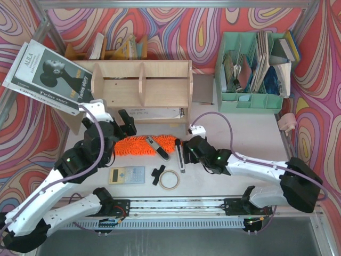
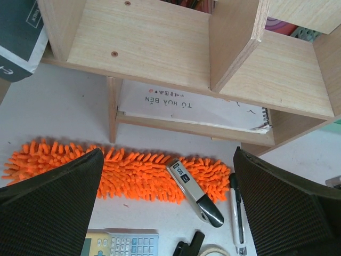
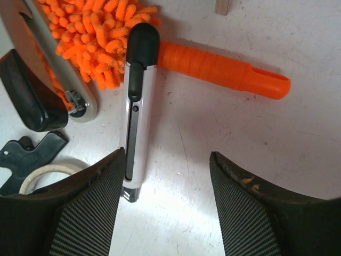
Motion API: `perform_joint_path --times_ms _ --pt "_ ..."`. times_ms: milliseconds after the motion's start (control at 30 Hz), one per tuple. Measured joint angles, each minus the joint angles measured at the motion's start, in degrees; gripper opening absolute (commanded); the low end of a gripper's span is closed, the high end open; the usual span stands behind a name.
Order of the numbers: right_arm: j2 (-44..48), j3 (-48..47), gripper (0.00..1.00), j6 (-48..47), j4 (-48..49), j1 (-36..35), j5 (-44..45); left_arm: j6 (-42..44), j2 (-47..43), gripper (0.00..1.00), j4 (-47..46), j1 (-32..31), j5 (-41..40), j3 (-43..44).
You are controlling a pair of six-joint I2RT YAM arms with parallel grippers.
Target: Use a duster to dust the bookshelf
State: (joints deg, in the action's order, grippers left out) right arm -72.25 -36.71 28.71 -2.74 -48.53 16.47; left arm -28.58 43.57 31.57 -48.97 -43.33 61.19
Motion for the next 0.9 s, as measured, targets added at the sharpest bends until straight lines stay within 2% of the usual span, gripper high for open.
perform_joint_path --times_ms 200,900 --pt "-7.8 -2.8 0.57 2.2 1.5 -1.8 1.3 0.0 4.2 0.98 -0.3 0.0 -0.5 0.9" --pt "-19.6 -11.3 0.52 4.2 1.2 -4.3 5.2 0.9 0.9 0.98 -4.1 0.0 -3.3 -2.1"
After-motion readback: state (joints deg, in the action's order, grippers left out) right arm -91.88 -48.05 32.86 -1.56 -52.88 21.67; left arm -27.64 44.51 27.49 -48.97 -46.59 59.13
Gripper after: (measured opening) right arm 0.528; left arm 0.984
